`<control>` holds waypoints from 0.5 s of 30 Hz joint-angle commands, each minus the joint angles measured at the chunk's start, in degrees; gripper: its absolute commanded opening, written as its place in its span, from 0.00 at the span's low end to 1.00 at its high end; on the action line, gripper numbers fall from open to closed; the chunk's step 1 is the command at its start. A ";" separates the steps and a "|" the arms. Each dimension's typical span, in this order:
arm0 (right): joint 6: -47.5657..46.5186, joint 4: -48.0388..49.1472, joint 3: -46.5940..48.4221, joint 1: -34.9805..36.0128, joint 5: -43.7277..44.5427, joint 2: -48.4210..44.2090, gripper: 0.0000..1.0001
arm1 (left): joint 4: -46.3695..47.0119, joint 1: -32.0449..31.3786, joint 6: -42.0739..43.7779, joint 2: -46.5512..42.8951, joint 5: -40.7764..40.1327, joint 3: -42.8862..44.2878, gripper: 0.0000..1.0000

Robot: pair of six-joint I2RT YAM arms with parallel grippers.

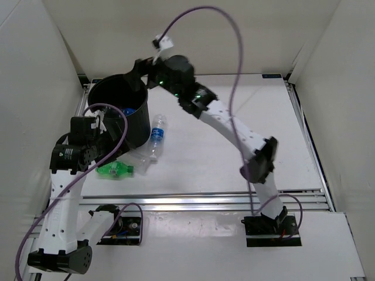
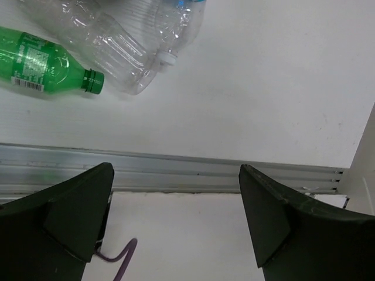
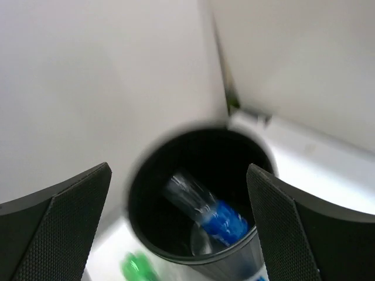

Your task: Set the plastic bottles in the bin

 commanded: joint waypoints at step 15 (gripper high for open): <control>26.52 -13.94 -34.42 -25.45 -39.18 -13.15 1.00 | 12.53 0.17 -25.71 -15.17 -13.57 -24.86 0.96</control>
